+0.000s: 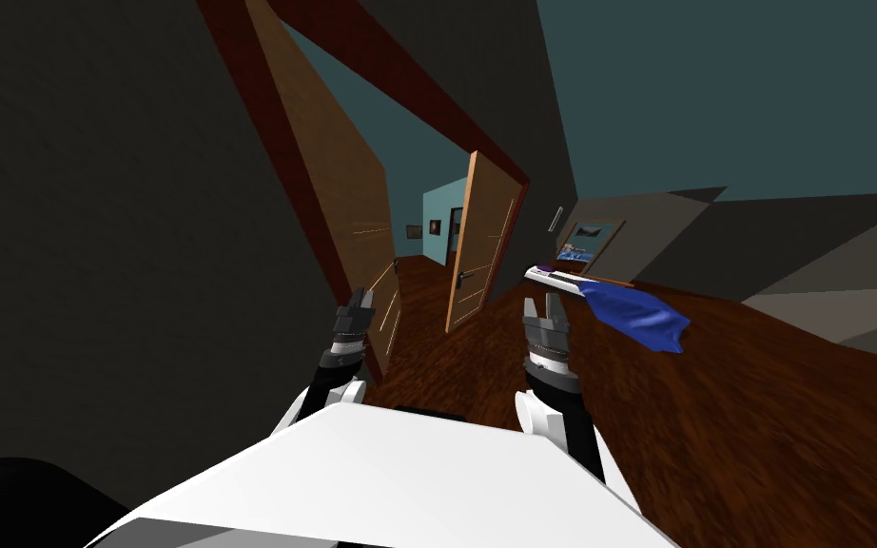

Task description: Push the door open

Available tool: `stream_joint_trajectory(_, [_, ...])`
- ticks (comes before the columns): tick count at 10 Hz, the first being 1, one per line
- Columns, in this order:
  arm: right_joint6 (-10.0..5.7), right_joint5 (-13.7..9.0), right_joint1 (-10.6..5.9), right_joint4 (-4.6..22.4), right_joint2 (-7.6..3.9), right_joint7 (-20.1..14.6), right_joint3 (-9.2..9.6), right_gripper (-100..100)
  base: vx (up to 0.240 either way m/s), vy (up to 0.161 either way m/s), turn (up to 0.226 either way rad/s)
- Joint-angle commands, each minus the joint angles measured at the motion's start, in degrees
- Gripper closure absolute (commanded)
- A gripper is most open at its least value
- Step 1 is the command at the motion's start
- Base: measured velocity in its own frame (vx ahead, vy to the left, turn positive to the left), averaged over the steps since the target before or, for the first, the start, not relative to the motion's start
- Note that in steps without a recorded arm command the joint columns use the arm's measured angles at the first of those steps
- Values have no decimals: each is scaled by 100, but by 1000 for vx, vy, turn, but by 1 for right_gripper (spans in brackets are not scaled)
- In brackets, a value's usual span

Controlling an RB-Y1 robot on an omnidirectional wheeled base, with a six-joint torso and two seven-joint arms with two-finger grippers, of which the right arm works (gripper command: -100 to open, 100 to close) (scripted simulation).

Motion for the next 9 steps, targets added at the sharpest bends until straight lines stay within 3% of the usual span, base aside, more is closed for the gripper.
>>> stream_joint_trajectory(1, [0, -7, -111, 207, -21, -31, 36, -100, 53, -81, 71])
stream_joint_trajectory(4, [5, -33, -374, 644, -75, -108, 84, -100, 61, -83, 76])
stream_joint_trajectory(5, [5, -33, -374, 659, -75, -108, 84, -100, 55, -65, 34])
stream_joint_trajectory(9, [15, -73, -786, 1311, -151, -227, 159, -100, 58, -91, 86])
